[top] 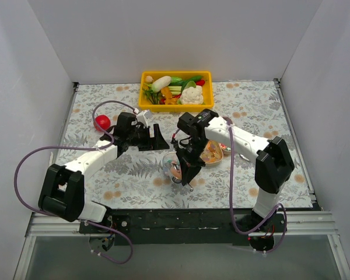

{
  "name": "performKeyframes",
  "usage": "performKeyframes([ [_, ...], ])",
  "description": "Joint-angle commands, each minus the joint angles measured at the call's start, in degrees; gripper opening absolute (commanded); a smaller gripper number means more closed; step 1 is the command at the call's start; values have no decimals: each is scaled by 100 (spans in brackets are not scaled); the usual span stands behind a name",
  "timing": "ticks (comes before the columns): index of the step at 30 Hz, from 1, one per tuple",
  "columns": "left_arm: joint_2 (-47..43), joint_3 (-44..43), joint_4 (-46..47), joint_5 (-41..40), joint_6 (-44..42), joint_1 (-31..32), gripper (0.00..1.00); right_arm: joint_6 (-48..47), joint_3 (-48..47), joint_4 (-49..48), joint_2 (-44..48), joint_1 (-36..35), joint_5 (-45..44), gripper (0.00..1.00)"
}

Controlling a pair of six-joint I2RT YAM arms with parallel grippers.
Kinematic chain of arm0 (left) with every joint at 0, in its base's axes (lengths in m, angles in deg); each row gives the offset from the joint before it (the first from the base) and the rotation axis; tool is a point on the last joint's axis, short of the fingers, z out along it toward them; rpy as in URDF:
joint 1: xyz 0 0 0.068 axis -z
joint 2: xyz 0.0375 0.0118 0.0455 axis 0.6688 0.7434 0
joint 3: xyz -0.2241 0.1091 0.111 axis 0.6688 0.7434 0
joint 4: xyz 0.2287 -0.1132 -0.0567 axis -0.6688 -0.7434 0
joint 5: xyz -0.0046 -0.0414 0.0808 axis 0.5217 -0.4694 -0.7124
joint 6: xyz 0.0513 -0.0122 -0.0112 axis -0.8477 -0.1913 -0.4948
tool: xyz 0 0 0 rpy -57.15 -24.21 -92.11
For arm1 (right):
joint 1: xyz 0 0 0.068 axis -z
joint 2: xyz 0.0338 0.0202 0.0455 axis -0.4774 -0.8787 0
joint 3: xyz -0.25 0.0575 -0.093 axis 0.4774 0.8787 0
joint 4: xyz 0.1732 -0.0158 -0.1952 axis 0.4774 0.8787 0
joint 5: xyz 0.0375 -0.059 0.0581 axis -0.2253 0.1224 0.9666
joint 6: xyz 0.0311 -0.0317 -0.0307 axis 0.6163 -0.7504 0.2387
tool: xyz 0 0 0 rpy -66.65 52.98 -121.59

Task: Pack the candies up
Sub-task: Place the fake candies in the packing bottle.

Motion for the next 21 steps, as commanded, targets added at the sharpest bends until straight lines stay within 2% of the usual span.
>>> performKeyframes([
  [1,-404,-233,19,-629,-27,13,81,-77,-52,36,-132,237,450,1],
  [9,-738,-453,-113,-1771,-36,4,87,-174,-61,36,-343,518,1118,1],
  [16,-809,-541,-174,-1992,-88,13,90,-34,-149,19,-431,624,1663,1],
  [21,-818,-558,-218,-2018,-80,13,91,11,255,28,-361,747,1804,1],
])
